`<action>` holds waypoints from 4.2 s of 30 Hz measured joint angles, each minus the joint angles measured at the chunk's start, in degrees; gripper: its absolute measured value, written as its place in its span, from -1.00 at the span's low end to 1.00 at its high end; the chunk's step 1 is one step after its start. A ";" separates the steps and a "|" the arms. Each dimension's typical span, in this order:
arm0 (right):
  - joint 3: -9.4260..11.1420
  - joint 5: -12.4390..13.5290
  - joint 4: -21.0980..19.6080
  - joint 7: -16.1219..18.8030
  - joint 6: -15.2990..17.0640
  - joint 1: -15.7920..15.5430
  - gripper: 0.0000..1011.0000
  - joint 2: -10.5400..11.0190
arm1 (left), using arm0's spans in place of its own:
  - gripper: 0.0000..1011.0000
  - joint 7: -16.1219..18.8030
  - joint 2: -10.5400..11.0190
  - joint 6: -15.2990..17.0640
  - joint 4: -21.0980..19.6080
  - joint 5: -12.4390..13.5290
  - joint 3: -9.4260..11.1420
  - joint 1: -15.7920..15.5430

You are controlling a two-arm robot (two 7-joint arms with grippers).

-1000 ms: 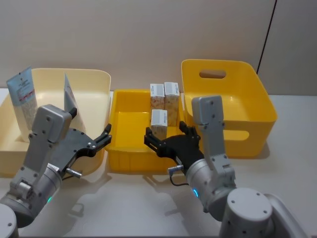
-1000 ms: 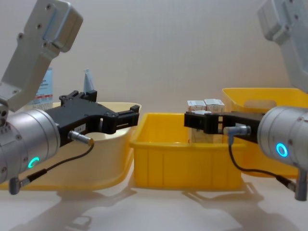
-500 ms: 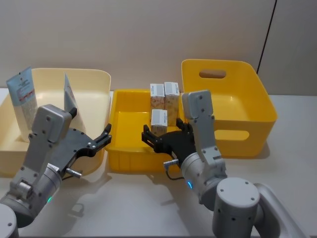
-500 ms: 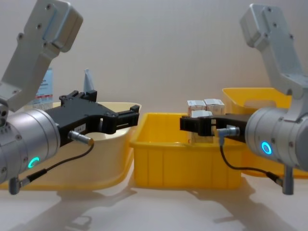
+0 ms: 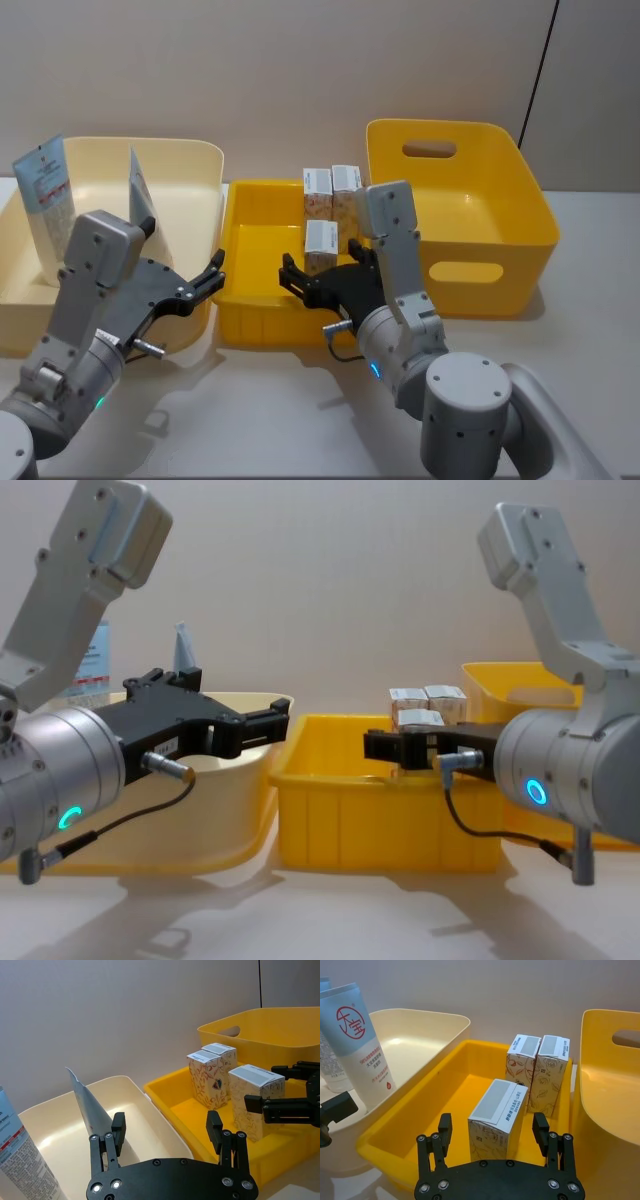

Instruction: Bimanual collaborative sorting of washing and personal care products

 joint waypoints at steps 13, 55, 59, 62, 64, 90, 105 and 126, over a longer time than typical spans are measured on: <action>0.60 -1.19 0.09 -0.53 -0.69 0.10 0.98 -0.57 | 0.98 0.00 0.00 0.00 0.00 0.00 0.00 0.00; 0.49 -3.06 4.38 -0.57 0.31 2.79 0.10 -2.73 | 0.98 0.00 0.00 0.00 0.00 0.00 0.00 0.00; 0.48 -3.08 4.47 -0.55 0.33 2.85 -0.10 -2.76 | 0.98 0.00 0.00 0.00 0.00 0.00 0.00 0.00; 0.48 -3.10 4.51 -0.54 0.34 2.86 -0.13 -2.77 | 0.98 0.00 0.00 0.00 0.00 0.00 0.00 0.00; 0.48 -3.12 4.52 -0.53 0.34 2.87 -0.13 -2.77 | 0.98 0.00 0.00 0.00 0.00 0.00 0.00 0.00; 1.02 -3.36 3.23 3.56 -5.42 7.60 -0.12 -2.36 | 0.98 0.00 0.00 0.00 0.00 0.00 0.00 0.00; 4.62 -5.23 0.30 2.64 -10.37 11.30 -0.13 -1.21 | 0.98 0.00 0.00 0.00 0.00 0.00 0.00 0.00; 12.76 -8.45 -0.31 -3.06 -9.74 10.21 -0.13 1.64 | 0.98 0.00 0.00 0.00 0.00 0.00 0.00 0.00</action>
